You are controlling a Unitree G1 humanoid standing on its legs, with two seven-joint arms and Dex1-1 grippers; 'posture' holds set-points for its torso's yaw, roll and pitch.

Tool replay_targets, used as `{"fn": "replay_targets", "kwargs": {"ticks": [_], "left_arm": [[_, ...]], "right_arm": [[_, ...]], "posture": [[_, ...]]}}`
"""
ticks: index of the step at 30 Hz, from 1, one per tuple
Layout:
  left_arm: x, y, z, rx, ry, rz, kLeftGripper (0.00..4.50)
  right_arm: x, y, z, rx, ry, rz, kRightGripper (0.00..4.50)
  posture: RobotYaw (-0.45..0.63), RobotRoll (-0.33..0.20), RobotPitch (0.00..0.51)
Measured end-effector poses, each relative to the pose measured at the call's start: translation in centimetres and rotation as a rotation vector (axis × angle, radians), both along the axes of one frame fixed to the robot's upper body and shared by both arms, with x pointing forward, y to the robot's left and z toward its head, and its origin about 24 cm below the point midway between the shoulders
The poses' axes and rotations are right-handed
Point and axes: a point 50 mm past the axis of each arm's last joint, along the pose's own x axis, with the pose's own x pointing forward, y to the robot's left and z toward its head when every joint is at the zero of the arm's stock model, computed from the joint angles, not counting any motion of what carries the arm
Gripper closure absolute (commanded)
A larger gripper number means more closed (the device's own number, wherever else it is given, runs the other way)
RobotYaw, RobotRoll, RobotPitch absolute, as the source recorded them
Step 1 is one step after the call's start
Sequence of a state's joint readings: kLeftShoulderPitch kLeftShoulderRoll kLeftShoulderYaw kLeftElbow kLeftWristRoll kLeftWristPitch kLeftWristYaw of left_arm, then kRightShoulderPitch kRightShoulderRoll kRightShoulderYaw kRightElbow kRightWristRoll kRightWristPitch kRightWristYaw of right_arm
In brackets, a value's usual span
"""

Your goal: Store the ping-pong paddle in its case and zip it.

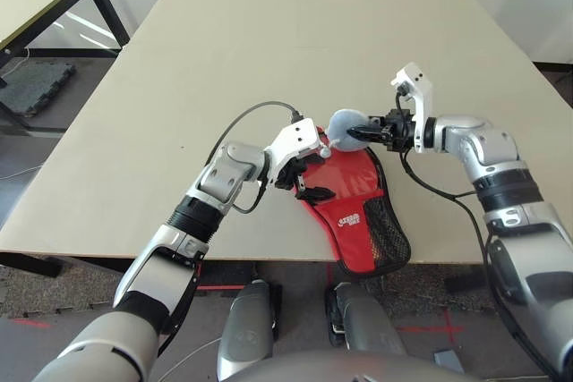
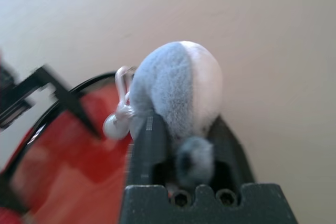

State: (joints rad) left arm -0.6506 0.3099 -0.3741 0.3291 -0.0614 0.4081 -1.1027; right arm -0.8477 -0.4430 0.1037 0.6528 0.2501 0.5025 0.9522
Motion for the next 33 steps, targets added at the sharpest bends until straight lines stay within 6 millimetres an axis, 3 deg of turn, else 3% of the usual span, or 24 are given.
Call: {"fn": "replay_targets", "kwargs": {"ticks": [1,10,23,33], "left_arm": [[0.0,0.0,0.0,0.000,0.000,0.000,0.00],[-0.3,-0.3,-0.1,-0.006,0.003,-0.008,0.00],[-0.9,-0.6,-0.2,-0.011,0.002,-0.011,0.00],[-1.0,-0.8,-0.2,-0.009,-0.001,-0.011,0.00]], "right_arm": [[0.5,0.2,0.2,-0.003,-0.015,-0.014,4.49],[3.2,0.1,1.4,-0.025,-0.144,-0.162,4.49],[3.6,-0.8,-0.1,-0.086,-0.198,-0.290,4.49],[3.4,-2.8,-0.3,-0.143,-0.234,-0.372,4.49]], "posture": [[0.07,0.000,0.111],[0.08,0.000,0.112],[0.10,0.000,0.114],[0.08,0.000,0.115]]}}
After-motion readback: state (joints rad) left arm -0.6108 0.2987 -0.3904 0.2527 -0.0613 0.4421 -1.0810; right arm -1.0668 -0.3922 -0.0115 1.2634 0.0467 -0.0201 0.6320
